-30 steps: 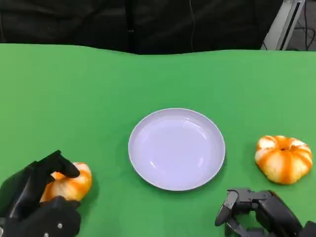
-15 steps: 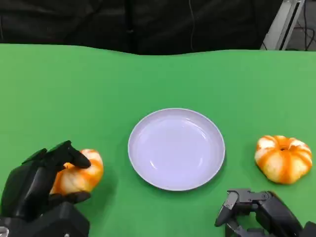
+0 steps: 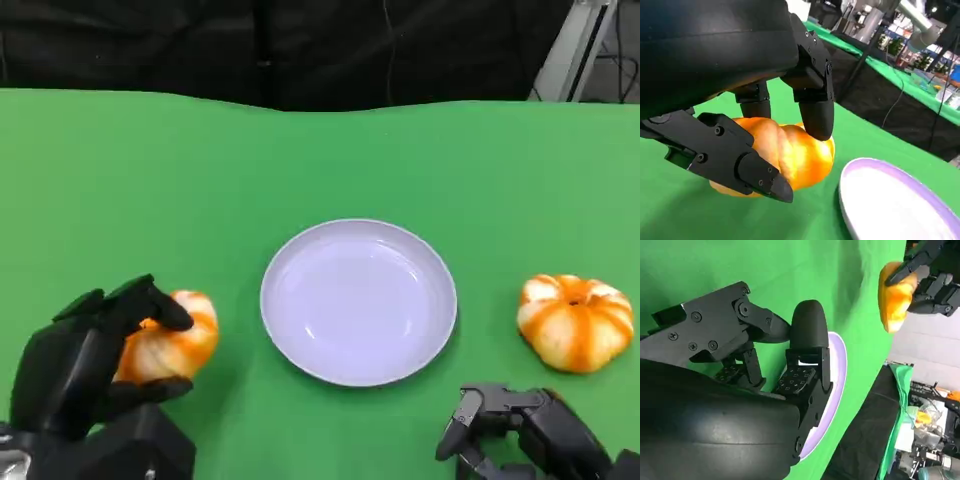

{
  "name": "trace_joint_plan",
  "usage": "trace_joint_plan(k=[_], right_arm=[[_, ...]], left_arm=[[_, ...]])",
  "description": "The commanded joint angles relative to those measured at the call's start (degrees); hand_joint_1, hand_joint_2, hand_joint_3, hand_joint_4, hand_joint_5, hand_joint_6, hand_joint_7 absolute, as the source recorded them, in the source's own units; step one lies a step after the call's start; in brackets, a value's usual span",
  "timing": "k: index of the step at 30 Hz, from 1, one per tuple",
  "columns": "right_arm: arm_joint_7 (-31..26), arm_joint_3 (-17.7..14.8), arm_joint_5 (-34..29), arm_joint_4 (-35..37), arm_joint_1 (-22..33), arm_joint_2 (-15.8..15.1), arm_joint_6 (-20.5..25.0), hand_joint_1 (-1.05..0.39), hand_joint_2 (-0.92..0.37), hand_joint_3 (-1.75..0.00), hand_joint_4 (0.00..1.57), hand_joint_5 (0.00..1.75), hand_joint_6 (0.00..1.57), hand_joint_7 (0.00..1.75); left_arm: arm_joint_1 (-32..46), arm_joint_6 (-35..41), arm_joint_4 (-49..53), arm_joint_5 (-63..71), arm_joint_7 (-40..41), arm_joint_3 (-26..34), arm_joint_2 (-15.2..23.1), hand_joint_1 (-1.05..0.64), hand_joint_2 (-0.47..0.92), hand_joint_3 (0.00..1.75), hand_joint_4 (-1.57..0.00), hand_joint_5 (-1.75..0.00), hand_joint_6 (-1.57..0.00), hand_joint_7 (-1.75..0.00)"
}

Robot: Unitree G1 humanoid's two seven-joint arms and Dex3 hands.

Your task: Grasp the bread from the table and place it into the plate.

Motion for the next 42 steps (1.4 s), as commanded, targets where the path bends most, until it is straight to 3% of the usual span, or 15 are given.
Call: trace_joint_plan(k=[1, 19, 42], right_arm=[[-0.91, -0.24, -0.59, 0.34, -0.23, -0.53, -0.74, -0.15, -0.66, -0.86, 0.81, 1.46, 0.85, 1.15], [-1.29, -0.23, -0.83, 0.14, -0.21, -0.21, -0.41, -0.13, -0.66, -0.86, 0.83, 1.45, 0.85, 1.15], [-3.66, 1.13, -2.28, -0.76, 0.20, 0.44, -0.52, -0.13, -0.67, -0.87, 0.84, 1.44, 0.87, 1.12]], left_arm=[[-2.37, 0.67, -1.54, 1.70, 1.10, -0.39, -0.72, -0.15, 0.86, 0.00, -0.54, -1.68, -0.55, -1.41], [-8.01, -0.25, -1.55, 3.11, 0.27, -3.24, -3.04, -0.13, 0.85, 0.00, -0.56, -1.66, -0.57, -1.40], [-22.30, -2.21, 16.69, 2.27, -0.72, -13.44, -10.77, -0.12, 0.84, 0.00, -0.56, -1.64, -0.57, -1.38]])
